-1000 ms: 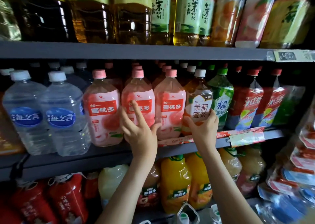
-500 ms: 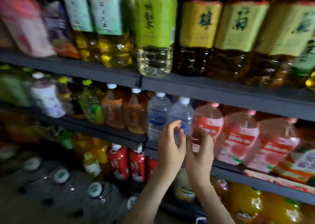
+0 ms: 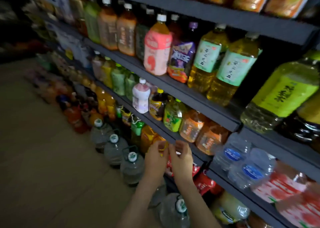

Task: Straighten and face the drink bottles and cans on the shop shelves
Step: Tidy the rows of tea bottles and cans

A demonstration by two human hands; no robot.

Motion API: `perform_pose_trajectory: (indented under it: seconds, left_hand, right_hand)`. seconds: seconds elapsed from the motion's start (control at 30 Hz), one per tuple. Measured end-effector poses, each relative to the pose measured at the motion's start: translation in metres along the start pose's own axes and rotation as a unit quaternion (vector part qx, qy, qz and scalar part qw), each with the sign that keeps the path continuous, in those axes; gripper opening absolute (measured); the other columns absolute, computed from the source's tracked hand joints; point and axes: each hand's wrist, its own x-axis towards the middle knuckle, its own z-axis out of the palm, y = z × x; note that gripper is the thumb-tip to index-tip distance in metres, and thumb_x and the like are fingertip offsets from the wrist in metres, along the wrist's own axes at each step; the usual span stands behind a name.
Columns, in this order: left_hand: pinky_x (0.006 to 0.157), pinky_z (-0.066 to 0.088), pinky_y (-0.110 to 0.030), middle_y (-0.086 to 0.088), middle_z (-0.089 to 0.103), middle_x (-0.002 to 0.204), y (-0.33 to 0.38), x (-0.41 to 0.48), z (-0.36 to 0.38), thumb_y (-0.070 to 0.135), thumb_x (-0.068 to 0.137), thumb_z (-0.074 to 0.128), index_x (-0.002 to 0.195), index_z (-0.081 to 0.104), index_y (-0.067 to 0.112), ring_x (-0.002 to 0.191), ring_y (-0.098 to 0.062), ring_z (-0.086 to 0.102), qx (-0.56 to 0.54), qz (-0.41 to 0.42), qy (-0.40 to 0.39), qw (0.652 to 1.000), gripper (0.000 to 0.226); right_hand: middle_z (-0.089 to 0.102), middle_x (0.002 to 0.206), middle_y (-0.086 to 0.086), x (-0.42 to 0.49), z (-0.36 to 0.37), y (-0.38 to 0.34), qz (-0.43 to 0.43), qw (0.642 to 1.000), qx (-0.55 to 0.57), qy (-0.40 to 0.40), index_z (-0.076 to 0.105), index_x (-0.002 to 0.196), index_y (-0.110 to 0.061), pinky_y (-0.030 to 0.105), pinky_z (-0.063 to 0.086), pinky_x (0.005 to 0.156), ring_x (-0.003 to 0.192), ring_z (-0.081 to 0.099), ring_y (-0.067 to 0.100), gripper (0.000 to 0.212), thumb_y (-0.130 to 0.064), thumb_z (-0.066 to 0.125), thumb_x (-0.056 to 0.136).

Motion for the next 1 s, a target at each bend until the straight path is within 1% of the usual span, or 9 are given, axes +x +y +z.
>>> perform_pose_trajectory:
  seconds: [0.07,0.13,0.27,0.33,0.47,0.63,0.83,0.9,1.0]
  left_hand:
    - [0.066,0.042,-0.022,0.005,0.062,0.094,0.009,0.005,-0.031,0.023,0.094,0.057,0.102,0.058,0.021,0.088,-0.015,0.058,-0.007,-0.035,0.014,0.999,0.008]
    - [0.072,0.046,-0.026,0.002,0.062,0.097,0.018,0.014,-0.061,0.021,0.092,0.058,0.104,0.058,0.018,0.091,-0.015,0.058,-0.018,-0.057,0.024,0.998,0.012]
    - [0.072,0.038,-0.019,0.0,0.057,0.103,0.035,0.031,-0.118,0.016,0.092,0.058,0.104,0.053,0.021,0.094,-0.014,0.055,-0.018,-0.083,0.037,0.996,0.014]
    - [0.075,0.041,-0.023,-0.001,0.057,0.103,0.042,0.038,-0.145,0.018,0.091,0.059,0.103,0.051,0.023,0.098,-0.019,0.058,-0.031,-0.105,0.037,0.993,0.015]
    - [0.077,0.041,-0.024,0.0,0.058,0.109,0.058,0.056,-0.197,0.025,0.092,0.057,0.118,0.054,0.016,0.101,-0.018,0.056,0.01,-0.122,0.012,0.992,0.027]
    - [0.055,0.035,-0.01,0.0,0.055,0.109,0.076,0.089,-0.241,0.021,0.095,0.052,0.12,0.053,0.012,0.085,-0.007,0.044,0.045,-0.109,-0.009,0.993,0.027]
    - [0.055,0.034,-0.011,-0.001,0.06,0.112,0.073,0.143,-0.274,0.026,0.094,0.054,0.119,0.054,0.015,0.091,-0.011,0.054,0.069,-0.149,-0.024,0.986,0.027]
    - [0.054,0.031,-0.014,0.001,0.062,0.101,0.068,0.167,-0.286,0.027,0.093,0.053,0.114,0.055,0.015,0.092,-0.016,0.059,0.101,-0.159,-0.043,0.981,0.025]
    - [0.051,0.035,-0.012,0.001,0.06,0.095,0.065,0.21,-0.31,0.027,0.094,0.053,0.114,0.055,0.012,0.078,-0.01,0.051,0.113,-0.174,-0.061,0.976,0.025]
  right_hand:
    - [0.056,0.106,0.001,-0.003,0.017,-0.024,0.003,1.0,-0.014,-0.01,0.049,0.1,-0.025,0.022,0.042,0.076,0.092,0.054,0.014,0.012,-0.023,0.059,0.093]
    - [0.056,0.107,0.001,-0.004,0.034,-0.048,0.01,1.0,-0.019,-0.018,0.05,0.101,-0.024,0.019,0.04,0.073,0.093,0.054,0.014,0.012,-0.023,0.059,0.093]
    - [0.056,0.111,0.001,-0.004,0.07,-0.093,0.039,0.999,-0.03,-0.012,0.051,0.106,-0.024,0.025,0.042,0.078,0.098,0.056,0.016,0.014,-0.025,0.058,0.094]
    - [0.056,0.112,0.002,-0.004,0.091,-0.118,0.052,0.998,-0.043,-0.013,0.052,0.108,-0.021,0.025,0.042,0.077,0.095,0.055,0.015,0.015,-0.027,0.056,0.095]
    - [0.056,0.111,0.005,-0.008,0.134,-0.165,0.066,0.996,-0.048,-0.024,0.053,0.106,-0.018,0.023,0.039,0.075,0.09,0.053,0.013,0.013,-0.023,0.056,0.095]
    - [0.053,0.111,0.002,0.003,0.179,-0.209,0.071,0.994,-0.063,-0.061,0.055,0.113,-0.011,0.024,0.041,0.077,0.093,0.054,0.015,0.021,-0.023,0.055,0.095]
    - [0.061,0.108,0.004,0.037,0.227,-0.225,0.072,0.987,-0.095,-0.108,0.057,0.11,-0.016,0.029,0.049,0.083,0.094,0.058,0.015,0.019,-0.027,0.056,0.094]
    - [0.06,0.108,0.005,0.049,0.246,-0.226,0.076,0.983,-0.115,-0.119,0.058,0.111,-0.014,0.026,0.046,0.079,0.091,0.056,0.015,0.021,-0.028,0.055,0.094]
    - [0.057,0.103,0.002,0.075,0.283,-0.238,0.074,0.977,-0.136,-0.147,0.057,0.11,-0.012,0.019,0.037,0.068,0.083,0.051,0.011,0.02,-0.026,0.052,0.097]
